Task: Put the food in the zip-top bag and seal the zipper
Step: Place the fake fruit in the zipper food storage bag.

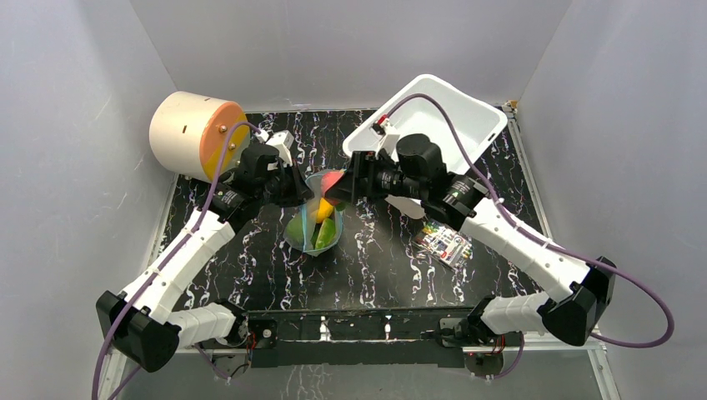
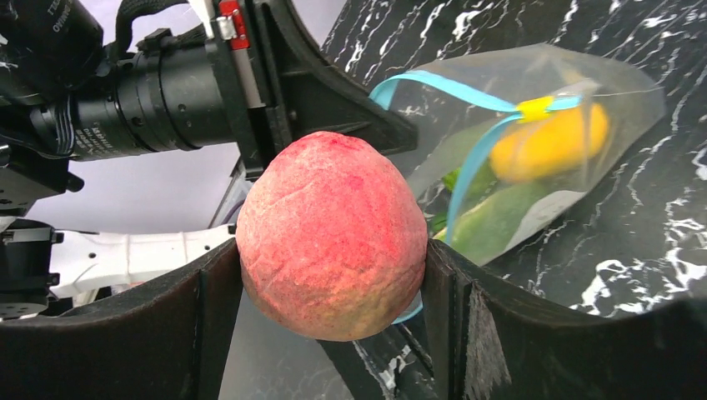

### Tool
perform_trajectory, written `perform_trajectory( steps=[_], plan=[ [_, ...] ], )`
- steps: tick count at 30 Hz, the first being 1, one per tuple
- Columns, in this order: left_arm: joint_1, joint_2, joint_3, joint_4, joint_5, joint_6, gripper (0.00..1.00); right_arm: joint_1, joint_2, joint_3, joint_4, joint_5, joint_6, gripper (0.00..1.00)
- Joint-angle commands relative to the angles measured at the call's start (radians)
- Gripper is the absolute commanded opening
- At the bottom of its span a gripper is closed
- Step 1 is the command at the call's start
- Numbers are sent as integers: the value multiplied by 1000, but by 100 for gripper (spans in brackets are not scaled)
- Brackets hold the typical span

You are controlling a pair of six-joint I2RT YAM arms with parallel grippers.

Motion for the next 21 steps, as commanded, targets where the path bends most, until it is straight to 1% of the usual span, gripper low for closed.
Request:
perform_trajectory(
  steps=[1,5,9,15,18,21],
  plan=[
    [-3,-8,39,22,38,-19,0,57,22,11,112,34,81,33],
    [-3,-9,43,21,53,-25,0,95,63,22,87,85,95,34],
    [-3,-14,56,15,77,-38,0,104,90,11,60,127,101,38],
    [-4,-38,47,2,69,-40,0,106,122,31,-64,270,42,40],
    [-4,-41,46,5,79,-41,0,104,138,32,-103,318,21,41],
    [-3,-38,43,15,87,-53,0,105,143,24,-117,336,15,45]
  ],
)
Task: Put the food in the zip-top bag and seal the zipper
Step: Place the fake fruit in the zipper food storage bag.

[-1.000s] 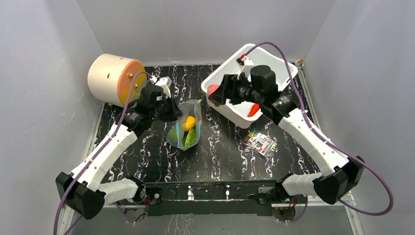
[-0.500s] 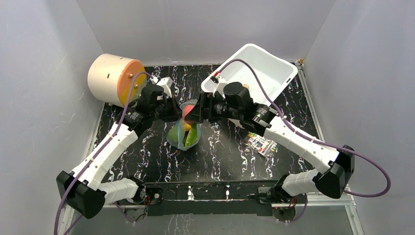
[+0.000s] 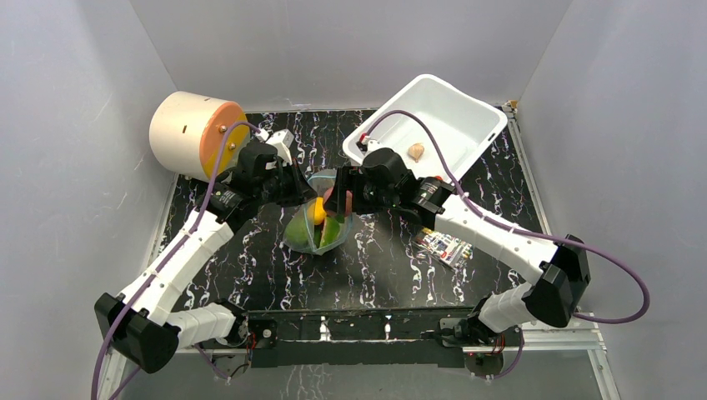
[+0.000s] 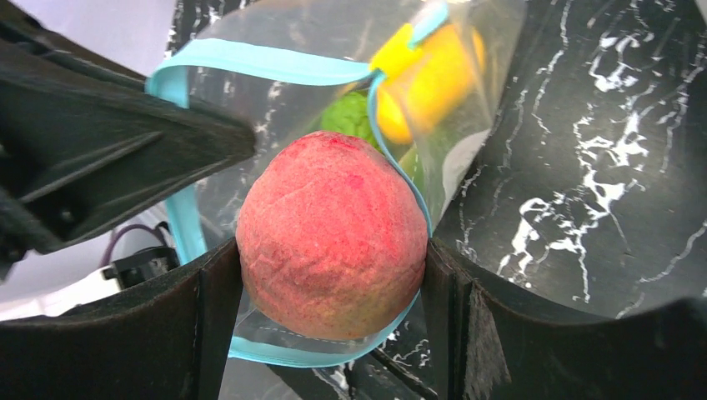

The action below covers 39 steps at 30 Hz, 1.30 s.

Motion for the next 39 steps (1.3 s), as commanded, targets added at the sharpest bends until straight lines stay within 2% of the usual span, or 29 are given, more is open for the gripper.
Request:
perform_trajectory(
  steps=[1,10,18,24,27,34,39],
  plan=[
    [-4,-29,30,18,38,-21,0,1,0,22,-19,83,-32,46],
    [-3,-20,20,40,48,-39,0,3,10,47,-33,51,-9,55],
    [-4,-11,11,54,39,-49,0,4,1,70,-43,21,-34,73],
    [-3,-9,-1,58,36,-57,0,5,-19,56,-15,-25,-62,77],
    [-4,-4,3,63,35,-68,0,7,-38,49,-4,-55,-79,87],
    [-4,-9,-11,48,8,-68,0,5,-64,116,-28,-23,-135,76],
    [-4,-1,-23,39,-13,-66,0,5,-47,192,-53,48,-233,74]
  ],
)
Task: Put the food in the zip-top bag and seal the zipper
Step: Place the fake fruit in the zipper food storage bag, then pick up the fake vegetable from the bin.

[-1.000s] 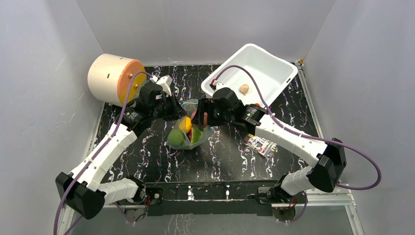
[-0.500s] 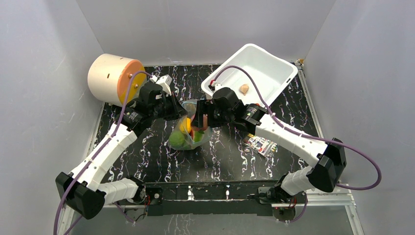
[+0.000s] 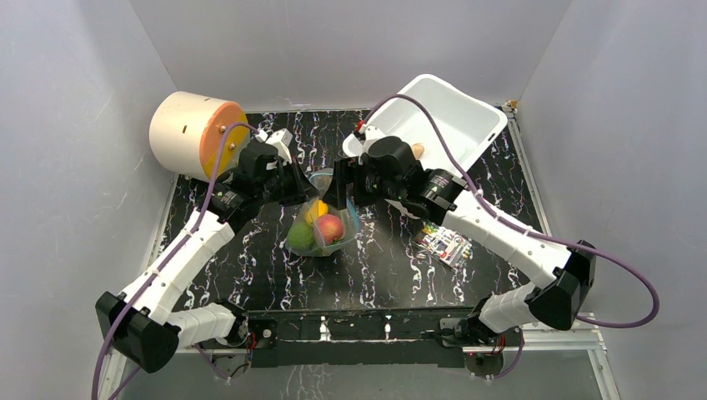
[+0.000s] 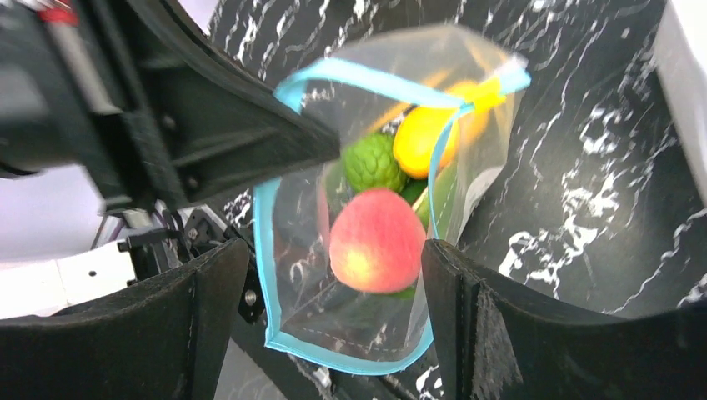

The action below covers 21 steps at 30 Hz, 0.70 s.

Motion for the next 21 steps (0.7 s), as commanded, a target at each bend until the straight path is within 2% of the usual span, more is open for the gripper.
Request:
perform_trajectory(
  steps=[1,5,11,18,21],
  plan=[
    [-4,-3,-7,-3,-20,2,0,1,-20,114,7,101,-127,73],
    [-3,-8,6,-21,-52,41,0,-30,6,183,-30,232,-215,71],
    [-4,-28,5,-35,-37,53,0,-184,31,196,-17,316,-337,65],
    [-4,-58,-26,-2,8,52,0,-386,153,150,60,373,-399,59],
    [-4,-60,-24,15,41,49,0,-472,229,171,89,308,-388,60]
  ],
)
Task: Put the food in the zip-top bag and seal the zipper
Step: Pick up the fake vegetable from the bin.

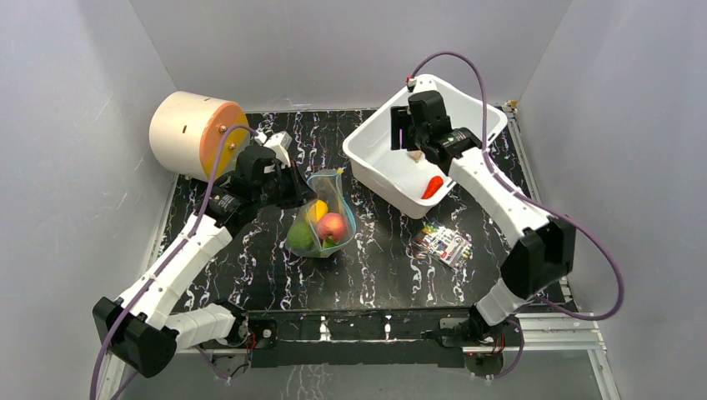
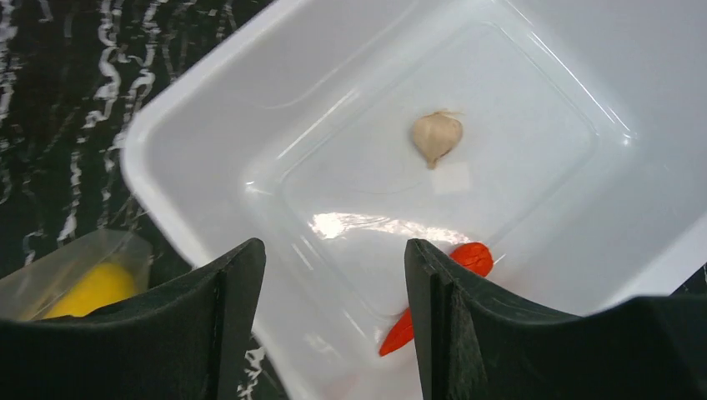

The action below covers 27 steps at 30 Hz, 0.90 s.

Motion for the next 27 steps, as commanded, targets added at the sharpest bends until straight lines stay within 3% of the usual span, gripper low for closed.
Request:
perform_trajectory(
  steps=[1,10,21,27],
  plan=[
    [-4,-35,-2,38,71,3,0,-113,97,26,94,-16,-28,61],
    [-4,-82,-11,166,147,-27,0,-216,376,123,131,12,-57,63],
    [-4,-68,19,146,108,24,0,-256,607,328,114,-65,-57,75],
    [-3,-68,19,130,105,41,0,-269,688,367,92,-87,-55,75]
  ],
)
